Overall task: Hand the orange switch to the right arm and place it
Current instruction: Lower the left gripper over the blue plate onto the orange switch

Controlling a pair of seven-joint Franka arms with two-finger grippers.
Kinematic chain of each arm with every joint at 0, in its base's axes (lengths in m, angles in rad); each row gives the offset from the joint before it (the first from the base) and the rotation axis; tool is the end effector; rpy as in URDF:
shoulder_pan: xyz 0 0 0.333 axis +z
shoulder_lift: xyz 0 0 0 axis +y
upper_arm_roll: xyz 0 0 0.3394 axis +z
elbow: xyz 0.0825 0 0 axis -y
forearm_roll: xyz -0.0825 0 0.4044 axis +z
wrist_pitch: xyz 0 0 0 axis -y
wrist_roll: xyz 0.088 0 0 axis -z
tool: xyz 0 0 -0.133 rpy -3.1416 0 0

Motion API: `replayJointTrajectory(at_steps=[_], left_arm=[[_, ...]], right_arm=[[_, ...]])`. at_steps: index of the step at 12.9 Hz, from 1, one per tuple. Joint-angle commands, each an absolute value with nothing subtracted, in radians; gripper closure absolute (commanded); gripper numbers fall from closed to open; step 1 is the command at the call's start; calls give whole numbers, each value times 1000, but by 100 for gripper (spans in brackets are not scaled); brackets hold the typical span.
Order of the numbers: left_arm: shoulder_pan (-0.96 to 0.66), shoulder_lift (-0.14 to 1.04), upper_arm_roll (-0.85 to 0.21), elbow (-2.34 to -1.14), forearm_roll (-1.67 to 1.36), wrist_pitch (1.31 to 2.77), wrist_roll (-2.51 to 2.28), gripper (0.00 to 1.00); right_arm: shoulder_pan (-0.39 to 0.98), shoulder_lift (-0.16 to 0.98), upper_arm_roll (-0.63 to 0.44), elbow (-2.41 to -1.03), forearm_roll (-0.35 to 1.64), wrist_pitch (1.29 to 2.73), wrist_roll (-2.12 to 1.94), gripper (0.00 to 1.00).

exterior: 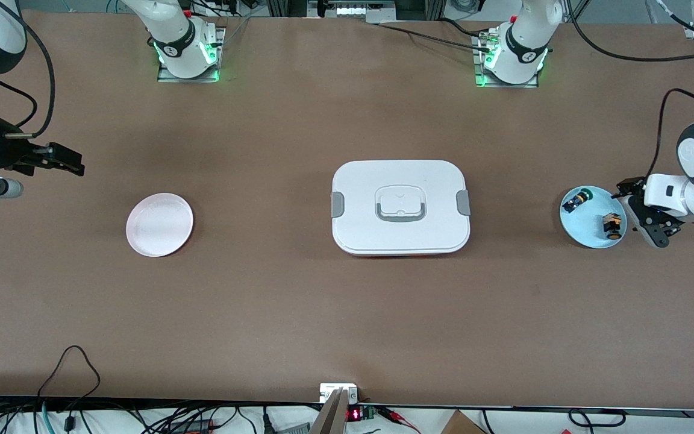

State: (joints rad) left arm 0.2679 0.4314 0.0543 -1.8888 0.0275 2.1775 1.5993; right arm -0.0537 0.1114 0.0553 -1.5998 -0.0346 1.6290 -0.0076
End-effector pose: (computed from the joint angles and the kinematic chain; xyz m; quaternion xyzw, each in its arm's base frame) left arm 0.6045 0.2022 0.2480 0.7946 -0.6026 -0.0589 0.0455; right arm 0.6084 -0.0050 0.5466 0.9990 0.0063 -0.0410 0.0140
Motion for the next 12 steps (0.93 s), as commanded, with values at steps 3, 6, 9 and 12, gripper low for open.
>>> replayJointTrajectory(at_steps=[3, 6, 9, 12], left_arm=[[291, 489, 43, -1911, 23, 2275, 1983, 0], [317, 495, 43, -1954, 20, 2339, 2091, 0], [330, 502, 38, -1977, 5, 2365, 2106, 0], [348, 503, 26, -2003, -3, 2407, 2108, 0]], right_arm=[[-64, 95, 63, -1605, -20, 1624, -18, 0], [-66, 92, 61, -1605, -20, 1620, -18, 0], [-66, 95, 60, -1592, -18, 1621, -17, 0], [-66, 97, 60, -1579, -20, 1621, -20, 0]])
